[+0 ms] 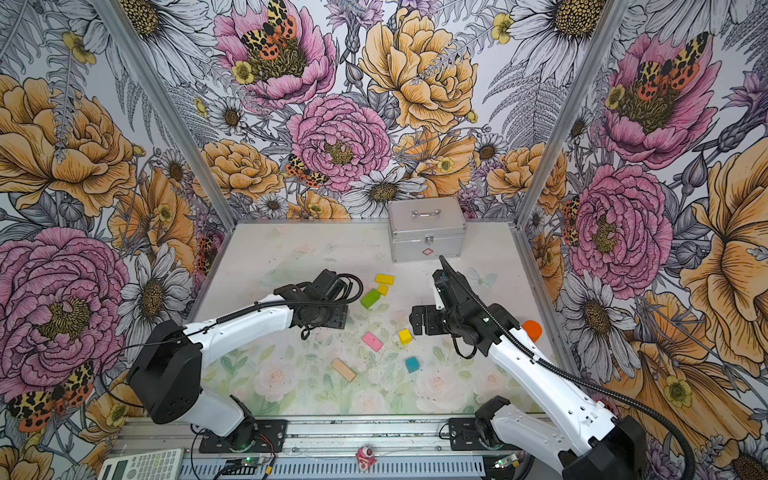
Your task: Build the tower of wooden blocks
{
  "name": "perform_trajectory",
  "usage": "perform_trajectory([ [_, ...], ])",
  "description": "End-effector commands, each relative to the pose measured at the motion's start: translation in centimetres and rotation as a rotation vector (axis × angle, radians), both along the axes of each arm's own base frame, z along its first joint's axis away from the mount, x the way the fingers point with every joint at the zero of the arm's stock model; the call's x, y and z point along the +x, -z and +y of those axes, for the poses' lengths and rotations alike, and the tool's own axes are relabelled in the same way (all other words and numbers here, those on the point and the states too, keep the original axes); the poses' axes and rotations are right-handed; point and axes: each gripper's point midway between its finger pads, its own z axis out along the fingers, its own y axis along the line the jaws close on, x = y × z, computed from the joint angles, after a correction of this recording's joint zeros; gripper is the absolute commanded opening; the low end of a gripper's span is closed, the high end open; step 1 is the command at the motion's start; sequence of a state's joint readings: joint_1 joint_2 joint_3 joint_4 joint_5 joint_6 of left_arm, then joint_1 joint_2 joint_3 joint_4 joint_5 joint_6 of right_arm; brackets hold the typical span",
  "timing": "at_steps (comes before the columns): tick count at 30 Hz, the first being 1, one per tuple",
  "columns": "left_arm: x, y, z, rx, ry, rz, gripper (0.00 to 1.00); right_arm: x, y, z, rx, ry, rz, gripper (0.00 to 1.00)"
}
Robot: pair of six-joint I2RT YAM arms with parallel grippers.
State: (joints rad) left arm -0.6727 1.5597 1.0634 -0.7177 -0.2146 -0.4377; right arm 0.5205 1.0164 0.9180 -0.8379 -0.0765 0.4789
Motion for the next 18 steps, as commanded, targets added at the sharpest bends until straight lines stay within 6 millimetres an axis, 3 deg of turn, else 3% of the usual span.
perform_trajectory([
  [1,1.5,-0.1,0.5,0.033,-0.025,-0.006,0.73,0.1,0.0,0.4,0.015,-0.008,-0.011,1.00],
  [8,3.0,1.2,-0.4,0.082,0.030,0.024,0.74,0.1,0.1,0.2,0.006,-0.006,-0.015,1.00],
  [18,3.4,3.4,-0.3,0.132,0.063,0.064,0.73,-0.2,0.3,0.4,0.026,-0.007,-0.003,1.00],
])
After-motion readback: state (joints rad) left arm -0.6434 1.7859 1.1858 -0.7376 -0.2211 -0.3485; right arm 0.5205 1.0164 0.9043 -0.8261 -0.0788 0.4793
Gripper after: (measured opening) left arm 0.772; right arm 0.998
